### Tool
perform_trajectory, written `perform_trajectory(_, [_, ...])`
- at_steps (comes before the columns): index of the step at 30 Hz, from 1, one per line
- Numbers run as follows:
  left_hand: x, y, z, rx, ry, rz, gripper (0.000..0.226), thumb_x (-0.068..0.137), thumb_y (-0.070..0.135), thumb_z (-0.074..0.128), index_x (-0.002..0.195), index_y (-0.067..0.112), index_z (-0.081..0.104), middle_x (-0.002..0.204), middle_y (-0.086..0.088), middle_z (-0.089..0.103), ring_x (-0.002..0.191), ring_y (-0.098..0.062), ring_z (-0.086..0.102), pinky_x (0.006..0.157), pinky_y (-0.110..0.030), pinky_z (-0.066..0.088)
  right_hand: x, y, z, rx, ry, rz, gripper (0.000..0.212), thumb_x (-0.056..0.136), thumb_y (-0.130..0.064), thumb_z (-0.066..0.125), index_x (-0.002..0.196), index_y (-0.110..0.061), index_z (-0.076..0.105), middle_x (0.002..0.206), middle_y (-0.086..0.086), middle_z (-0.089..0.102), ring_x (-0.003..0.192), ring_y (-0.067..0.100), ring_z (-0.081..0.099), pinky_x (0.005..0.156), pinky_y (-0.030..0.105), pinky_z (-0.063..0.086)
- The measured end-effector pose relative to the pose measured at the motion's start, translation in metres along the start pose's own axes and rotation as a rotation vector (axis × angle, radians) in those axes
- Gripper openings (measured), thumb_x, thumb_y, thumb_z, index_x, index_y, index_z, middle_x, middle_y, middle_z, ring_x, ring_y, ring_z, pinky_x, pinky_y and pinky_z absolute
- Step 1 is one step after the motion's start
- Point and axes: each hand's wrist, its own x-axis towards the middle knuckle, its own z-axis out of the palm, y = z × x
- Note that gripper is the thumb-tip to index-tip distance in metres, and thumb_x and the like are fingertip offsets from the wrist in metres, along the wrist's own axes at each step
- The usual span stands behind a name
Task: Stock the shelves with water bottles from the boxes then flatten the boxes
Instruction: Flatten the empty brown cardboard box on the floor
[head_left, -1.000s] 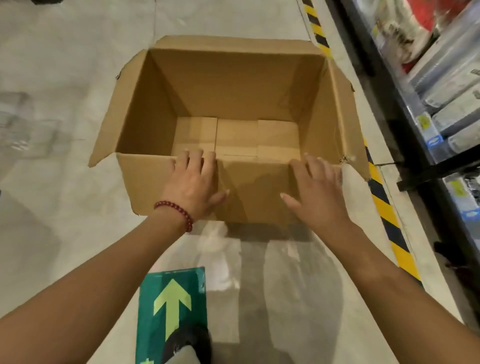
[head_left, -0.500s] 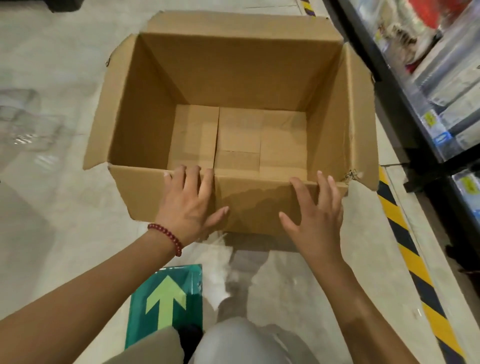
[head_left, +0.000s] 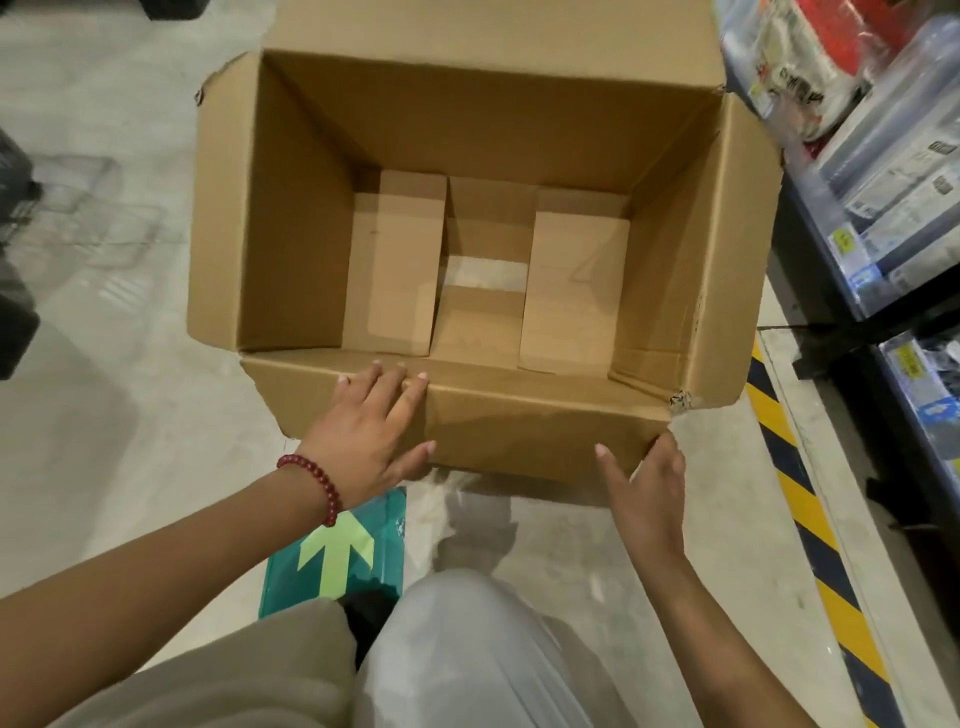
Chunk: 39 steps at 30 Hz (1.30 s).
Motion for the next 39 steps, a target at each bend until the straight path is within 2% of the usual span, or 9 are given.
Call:
perform_trajectory(4, [-0.011, -0.002, 0.005, 0.036, -0.114, 0.024, 0.096, 0.066, 0.074, -0.012, 0.147, 0.024, -0.020, 0.158, -0.002, -0.014, 0.145, -0.023, -0.012, 0.112, -0.038, -0.007, -0.010, 0.012, 0.002, -0.136, 0.033, -0.006, 0.045, 0.097, -0.031, 0.048, 0.121, 0.006, 0.041, 0.121, 0.023, 0.047, 0.109, 0.038, 0.049, 0.082, 0.040, 0.042])
perform_trajectory(10, [-0.020, 0.003, 0.020, 0.126, -0.127, 0.041, 0.100, 0.066, 0.073, -0.011, 0.149, 0.017, -0.017, 0.159, -0.007, -0.012, 0.146, -0.027, -0.009, 0.117, -0.047, 0.009, -0.030, 0.027, -0.009, 0.056, 0.022, 0.016, 0.028, 0.092, -0.037, 0.057, 0.093, -0.012, 0.045, 0.083, -0.004, 0.051, 0.077, 0.017, 0.048, 0.063, 0.032, 0.034])
perform_trajectory(14, [-0.024, 0.004, 0.028, 0.111, -0.211, 0.060, 0.106, 0.067, 0.083, -0.008, 0.149, 0.017, -0.016, 0.158, -0.008, -0.014, 0.146, -0.027, -0.010, 0.116, -0.046, 0.009, -0.034, 0.039, -0.006, 0.098, -0.001, 0.110, 0.038, 0.087, -0.036, 0.065, 0.070, -0.013, 0.040, 0.067, -0.001, 0.044, 0.061, 0.014, 0.041, 0.053, 0.028, 0.029])
perform_trajectory(17, [-0.019, 0.000, 0.036, 0.090, -0.300, 0.057, 0.109, 0.060, 0.078, -0.016, 0.150, 0.018, -0.013, 0.158, -0.007, -0.014, 0.146, -0.026, -0.009, 0.116, -0.043, 0.011, -0.030, 0.041, 0.006, 0.057, -0.045, 0.192, 0.035, 0.088, -0.036, 0.064, 0.072, -0.015, 0.042, 0.070, -0.002, 0.047, 0.065, 0.017, 0.045, 0.053, 0.029, 0.029])
perform_trajectory(21, [-0.014, 0.001, 0.042, 0.100, -0.362, 0.006, 0.102, 0.067, 0.077, -0.012, 0.151, 0.020, -0.006, 0.160, -0.005, -0.006, 0.146, -0.027, -0.001, 0.117, -0.042, 0.014, 0.000, 0.029, 0.030, 0.134, 0.003, 0.313, 0.028, 0.092, -0.029, 0.059, 0.105, -0.004, 0.061, 0.101, 0.011, 0.064, 0.095, 0.032, 0.060, 0.073, 0.031, 0.042])
perform_trajectory(25, [-0.016, 0.007, 0.006, 0.026, -0.035, 0.203, 0.090, 0.087, 0.068, -0.004, 0.143, 0.011, 0.038, 0.149, -0.012, 0.037, 0.133, -0.028, 0.041, 0.105, -0.041, 0.041, 0.032, 0.014, 0.054, 0.112, -0.033, 0.411, 0.042, 0.093, -0.029, 0.057, 0.121, 0.002, 0.057, 0.122, 0.019, 0.061, 0.112, 0.037, 0.056, 0.086, 0.036, 0.044])
perform_trajectory(27, [-0.019, 0.007, -0.007, 0.040, 0.247, 0.422, 0.056, 0.096, 0.048, 0.028, 0.122, 0.007, 0.057, 0.130, -0.017, 0.056, 0.116, -0.030, 0.056, 0.090, -0.044, 0.053, 0.038, 0.010, 0.058, 0.103, -0.079, 0.391, 0.036, 0.095, -0.022, 0.054, 0.121, 0.003, 0.056, 0.121, 0.020, 0.060, 0.111, 0.037, 0.056, 0.083, 0.035, 0.043])
perform_trajectory(33, [-0.027, -0.015, -0.051, 0.167, 0.683, 0.342, 0.046, 0.088, 0.038, 0.047, 0.126, 0.012, 0.047, 0.142, -0.023, 0.041, 0.133, -0.035, 0.034, 0.105, -0.054, 0.030, 0.016, 0.012, 0.045, -0.018, -0.095, 0.109, 0.040, 0.086, -0.012, 0.056, 0.126, -0.010, 0.056, 0.125, 0.012, 0.055, 0.110, 0.030, 0.054, 0.093, 0.038, 0.048])
perform_trajectory(39, [-0.044, -0.050, -0.111, 0.226, 0.970, 0.088, 0.070, 0.087, 0.047, 0.050, 0.145, 0.014, 0.026, 0.153, -0.021, 0.015, 0.143, -0.036, 0.013, 0.110, -0.060, 0.016, -0.009, -0.061, -0.036, 0.170, 0.271, -0.540, 0.050, 0.085, -0.012, 0.062, 0.132, -0.014, 0.044, 0.138, 0.006, 0.038, 0.129, 0.015, 0.036, 0.106, 0.032, 0.033])
